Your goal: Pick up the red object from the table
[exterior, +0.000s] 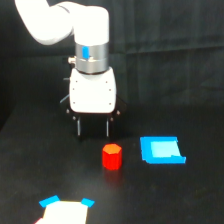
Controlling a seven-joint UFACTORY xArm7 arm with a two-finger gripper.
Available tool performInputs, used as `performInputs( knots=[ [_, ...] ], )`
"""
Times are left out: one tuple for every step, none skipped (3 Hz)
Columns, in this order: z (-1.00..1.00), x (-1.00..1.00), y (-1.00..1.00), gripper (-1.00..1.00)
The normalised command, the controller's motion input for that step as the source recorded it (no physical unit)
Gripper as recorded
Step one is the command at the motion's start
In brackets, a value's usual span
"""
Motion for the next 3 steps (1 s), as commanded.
performInputs(
  knots=[
    [-0.58, 1.00, -0.51, -1.00],
    [-0.35, 1.00, -0.47, 0.87],
    [-0.10, -0.61, -1.00, 1.00]
  ],
)
